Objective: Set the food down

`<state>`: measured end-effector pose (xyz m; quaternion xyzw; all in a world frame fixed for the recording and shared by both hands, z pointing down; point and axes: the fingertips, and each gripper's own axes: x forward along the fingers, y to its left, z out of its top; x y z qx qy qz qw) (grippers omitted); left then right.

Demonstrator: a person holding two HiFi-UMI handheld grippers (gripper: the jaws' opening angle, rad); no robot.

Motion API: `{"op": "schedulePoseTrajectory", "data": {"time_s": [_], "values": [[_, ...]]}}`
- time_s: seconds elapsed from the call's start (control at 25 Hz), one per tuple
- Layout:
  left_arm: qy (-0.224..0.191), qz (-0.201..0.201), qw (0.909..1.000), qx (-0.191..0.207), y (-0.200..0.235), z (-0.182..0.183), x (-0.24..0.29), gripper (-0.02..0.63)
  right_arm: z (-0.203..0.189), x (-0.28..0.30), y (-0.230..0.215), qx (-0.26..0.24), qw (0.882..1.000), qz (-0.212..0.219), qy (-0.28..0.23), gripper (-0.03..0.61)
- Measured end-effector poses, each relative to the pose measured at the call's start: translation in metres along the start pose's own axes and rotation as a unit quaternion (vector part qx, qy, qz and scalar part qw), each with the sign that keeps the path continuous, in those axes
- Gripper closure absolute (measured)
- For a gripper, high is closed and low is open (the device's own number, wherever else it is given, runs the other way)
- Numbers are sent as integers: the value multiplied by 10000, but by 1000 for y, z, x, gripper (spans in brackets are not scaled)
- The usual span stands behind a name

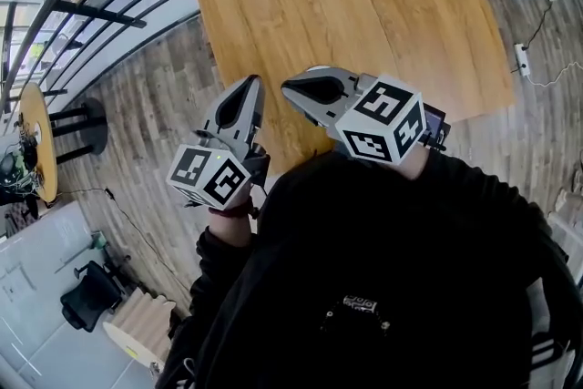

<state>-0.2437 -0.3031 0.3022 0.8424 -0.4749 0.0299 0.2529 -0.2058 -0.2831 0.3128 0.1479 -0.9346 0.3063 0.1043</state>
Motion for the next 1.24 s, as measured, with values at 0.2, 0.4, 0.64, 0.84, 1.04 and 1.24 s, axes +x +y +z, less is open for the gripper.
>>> {"op": "schedulePoseTrajectory", "data": {"time_s": [0.2, 0.4, 0.64, 0.84, 1.04, 1.24], "values": [[-201, -223, 9993, 210, -13, 23, 6, 617, 15, -6, 18, -632, 9976, 99, -246, 560], [-243, -381, 9984, 327, -24, 29, 8, 617, 22, -15, 25, -918, 9950, 117, -365, 560], [-163, -474, 9980, 395, -32, 25, 11, 617, 20, -17, 26, -947, 9949, 87, -348, 560], [-132, -435, 9983, 367, -30, 21, 7, 617, 18, -13, 28, -991, 9947, 113, -266, 560], [56, -342, 9984, 445, -24, 8, 9, 617, 11, -10, 26, -958, 9952, 106, -166, 560], [93, -158, 9998, 70, -2, -5, 3, 617, 10, 2, 35, -1239, 9920, 204, -138, 560]]}}
